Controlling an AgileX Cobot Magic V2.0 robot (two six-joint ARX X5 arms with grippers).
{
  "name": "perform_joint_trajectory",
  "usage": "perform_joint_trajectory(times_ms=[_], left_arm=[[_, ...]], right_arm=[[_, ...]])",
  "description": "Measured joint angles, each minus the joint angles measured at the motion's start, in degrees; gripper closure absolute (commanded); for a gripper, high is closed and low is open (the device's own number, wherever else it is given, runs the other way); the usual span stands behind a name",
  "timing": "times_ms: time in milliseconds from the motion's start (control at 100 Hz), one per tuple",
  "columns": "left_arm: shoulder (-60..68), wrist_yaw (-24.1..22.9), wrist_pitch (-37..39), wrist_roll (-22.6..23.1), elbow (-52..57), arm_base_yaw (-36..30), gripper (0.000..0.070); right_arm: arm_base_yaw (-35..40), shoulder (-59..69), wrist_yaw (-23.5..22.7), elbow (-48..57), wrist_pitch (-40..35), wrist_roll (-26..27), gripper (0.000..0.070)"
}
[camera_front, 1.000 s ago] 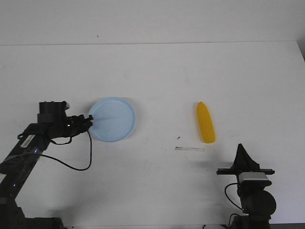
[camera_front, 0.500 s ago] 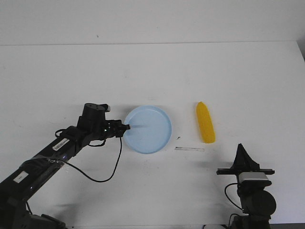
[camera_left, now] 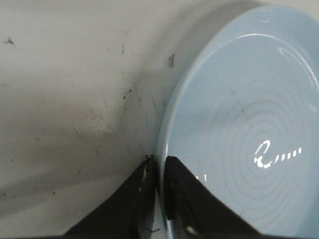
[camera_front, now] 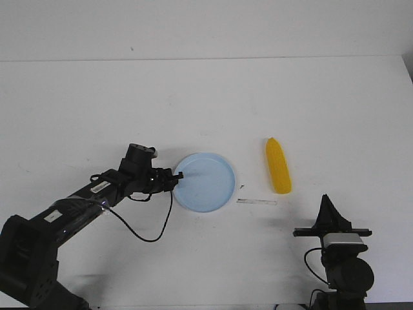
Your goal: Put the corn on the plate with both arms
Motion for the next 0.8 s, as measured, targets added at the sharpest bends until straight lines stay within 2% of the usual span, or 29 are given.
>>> perform_joint_trajectory(times_ms=[80,370,540,630,740,800], left_arm=[[0.0,0.0,0.9,-0.1,0.0,0.0,0.0488],[-1.6,0.1,0.4,0.3,1.0,-0.1,0.049],[-8.6,-0.5,0.5,4.5,1.0,0.6,0.0497],[-12.2,-0.5,0.5,7.0,1.1,1.9,0.0514],[-16.6,-1.9,0.9,9.4,0.7,3.6,0.0598],[-20.1,-4.1,1.5,10.5,-0.9,4.5,0.0629]], right_arm=[[0.0,0.0,0.0,0.0,0.0,0.0,0.069],[0.0,0.0,0.0,0.0,0.0,0.0,0.069],[0.0,0.0,0.0,0.0,0.0,0.0,0.069],[0.0,0.0,0.0,0.0,0.0,0.0,0.069],[0.0,0.0,0.0,0.0,0.0,0.0,0.069],[0.0,0.0,0.0,0.0,0.0,0.0,0.069]])
